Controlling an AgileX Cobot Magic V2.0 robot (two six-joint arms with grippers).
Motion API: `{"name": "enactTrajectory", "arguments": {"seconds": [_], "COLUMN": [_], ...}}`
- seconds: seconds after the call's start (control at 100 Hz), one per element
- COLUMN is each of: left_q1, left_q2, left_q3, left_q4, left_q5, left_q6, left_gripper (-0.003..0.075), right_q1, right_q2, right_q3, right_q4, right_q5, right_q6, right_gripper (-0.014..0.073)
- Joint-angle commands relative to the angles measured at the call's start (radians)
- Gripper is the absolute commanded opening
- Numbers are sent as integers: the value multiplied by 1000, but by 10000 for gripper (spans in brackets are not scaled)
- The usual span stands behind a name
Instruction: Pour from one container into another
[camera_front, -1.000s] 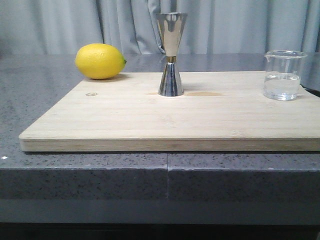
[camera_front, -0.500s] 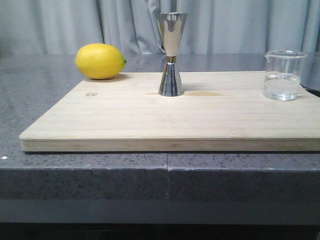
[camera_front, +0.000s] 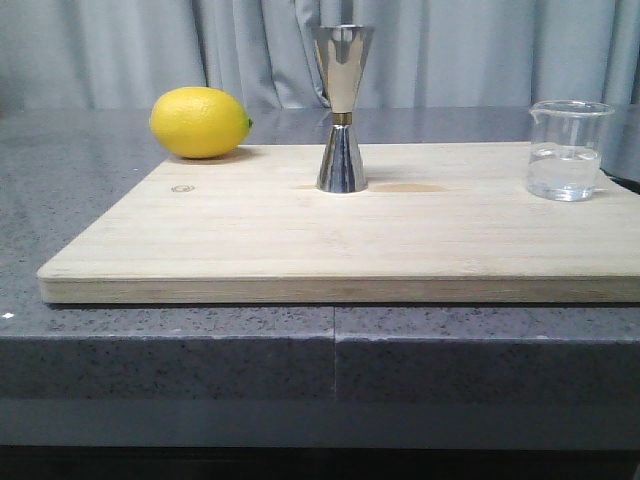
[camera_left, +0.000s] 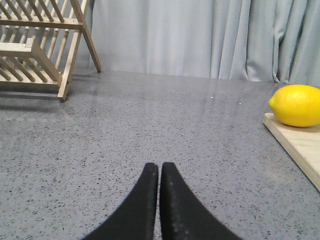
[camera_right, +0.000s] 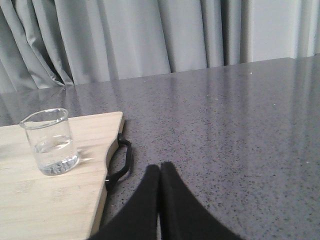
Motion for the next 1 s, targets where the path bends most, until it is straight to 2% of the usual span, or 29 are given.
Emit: {"name": "enactTrajectory", "arguments": {"seconds": [0.0,0.09,0.22,0.3,0.44,0.65,0.89,0.99], "left_q1": [2,2,0,0,0,-16,-122,-192], "left_q2": [-22,-22,-22,-22,-13,126,414,523], "left_q3": [22,22,22,17,-40,-228,-515,-602], "left_q4": [-7,-35,-226,-284,-353,-354,-363,-363], "left_q5": [-81,-95,-149,-162,-66,99,200,204], "left_q6": [2,2,2,2,2,14,217,253], "left_gripper": [-21,-21,-21,-21,-21,-21,-20,-20], "right_q1": [-4,-4,-4,-4,-4,-4,-4,-4], "right_q2": [-20,-20,-20,-20,-20,33,220,290], "right_q3": [28,28,26,24,-6,-143,-353,-420], "right_q4": [1,1,3,31,86,86,86,86], "right_q5": [-88,-88,-105,-115,-70,46,140,159], "right_q6": [-8,-8,-8,-8,-8,-8,-8,-8], "right_gripper": [-69,-69,-69,-69,-69,-69,-68,-53]}}
